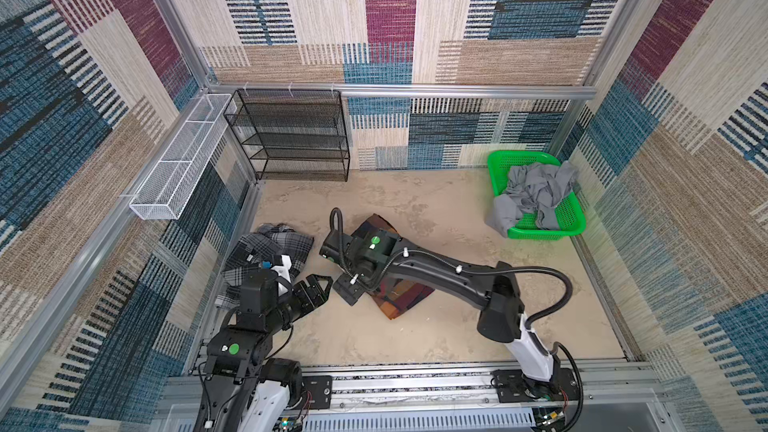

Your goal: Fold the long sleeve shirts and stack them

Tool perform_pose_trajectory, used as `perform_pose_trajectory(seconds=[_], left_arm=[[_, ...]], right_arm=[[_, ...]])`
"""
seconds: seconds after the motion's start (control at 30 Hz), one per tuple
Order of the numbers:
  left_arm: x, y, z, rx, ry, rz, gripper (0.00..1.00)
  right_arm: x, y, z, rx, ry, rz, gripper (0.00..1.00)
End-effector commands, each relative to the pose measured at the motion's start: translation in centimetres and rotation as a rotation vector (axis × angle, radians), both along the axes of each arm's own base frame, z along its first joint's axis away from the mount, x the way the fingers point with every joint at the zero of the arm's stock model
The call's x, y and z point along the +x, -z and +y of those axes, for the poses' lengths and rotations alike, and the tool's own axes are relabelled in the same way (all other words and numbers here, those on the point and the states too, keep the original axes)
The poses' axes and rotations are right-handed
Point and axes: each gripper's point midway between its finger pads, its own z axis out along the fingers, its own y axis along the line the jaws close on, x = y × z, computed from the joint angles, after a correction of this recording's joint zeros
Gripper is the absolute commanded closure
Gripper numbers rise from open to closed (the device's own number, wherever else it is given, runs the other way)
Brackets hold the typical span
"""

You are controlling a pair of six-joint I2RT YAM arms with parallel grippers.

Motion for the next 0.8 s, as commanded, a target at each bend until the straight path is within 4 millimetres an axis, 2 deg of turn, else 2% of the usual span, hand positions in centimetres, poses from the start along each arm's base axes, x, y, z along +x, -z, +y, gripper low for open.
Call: perform_pose_trajectory(seconds=[0.0,0.1,0.17,0.23,0.3,0.33,0.4,0.6,0.67,0.77], left_arm=[[-0.1,0.8,0.2,-0.005,-0.022,0.029,0.16],[0.2,2.5,-1.2,-0.103,-0.006,0.076,0.18],[0.5,3.5,-2.0,-0.164,0.001,0.099,0.18],[0.7,4.4,-2.3,-0.199,-0.004,0.113,0.15],[1.1,4.8,-2.7,-0.227,0.003,0.102,0.11],[1.2,5.1,-2.9,-0.235,0.005,0.108,0.1],[1.5,5.7,-3.3,-0.226,0.017,0.121,0.06],[2.8,7.8,-6.2,-0.175,0.071,0.147,0.06],[3.3,8.5,-7.2,-0.164,0.086,0.168,0.06],[4.0,9.8,-7.6,-0.124,0.087,0.189,0.07]], right_arm=[[0.3,-2.4,0.5,0.117,-0.028,-0.012,0.09],[4.0,-4.5,-3.3,0.265,0.037,0.013,0.09],[6.9,-5.0,-6.5,0.345,0.078,0.014,0.09],[9.7,-4.1,-10.0,0.367,0.157,0.035,0.09],[11.2,-2.7,-11.9,0.374,0.177,0.033,0.09],[11.8,-1.4,-13.0,0.377,0.196,0.063,0.09],[12.4,0.4,-13.8,0.391,0.204,0.107,0.09],[13.9,6.6,-15.7,0.449,0.22,0.231,0.11],[13.8,7.7,-15.6,0.487,0.201,0.257,0.13],[13.5,8.6,-14.8,0.528,0.157,0.287,0.14]])
